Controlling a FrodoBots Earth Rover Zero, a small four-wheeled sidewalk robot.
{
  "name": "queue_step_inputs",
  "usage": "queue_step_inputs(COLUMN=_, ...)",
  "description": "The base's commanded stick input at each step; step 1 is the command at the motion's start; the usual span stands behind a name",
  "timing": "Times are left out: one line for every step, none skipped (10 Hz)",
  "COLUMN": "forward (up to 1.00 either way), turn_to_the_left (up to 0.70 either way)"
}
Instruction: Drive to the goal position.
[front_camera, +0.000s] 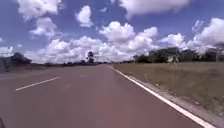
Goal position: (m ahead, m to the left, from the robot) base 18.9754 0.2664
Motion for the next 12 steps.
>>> queue_step_inputs(forward=1.0, turn_to_the_left=0.34)
queue_step_inputs(forward=1.0, turn_to_the_left=0.23)
queue_step_inputs(forward=1.0, turn_to_the_left=0.08)
queue_step_inputs(forward=1.0, turn_to_the_left=0.01)
queue_step_inputs(forward=1.0, turn_to_the_left=0.0)
queue_step_inputs(forward=1.0, turn_to_the_left=0.0)
queue_step_inputs(forward=1.0, turn_to_the_left=0.0)
queue_step_inputs(forward=1.0, turn_to_the_left=0.0)
queue_step_inputs(forward=1.0, turn_to_the_left=0.0)
queue_step_inputs(forward=1.0, turn_to_the_left=0.0)
queue_step_inputs(forward=1.0, turn_to_the_left=0.0)
queue_step_inputs(forward=1.0, turn_to_the_left=0.0)
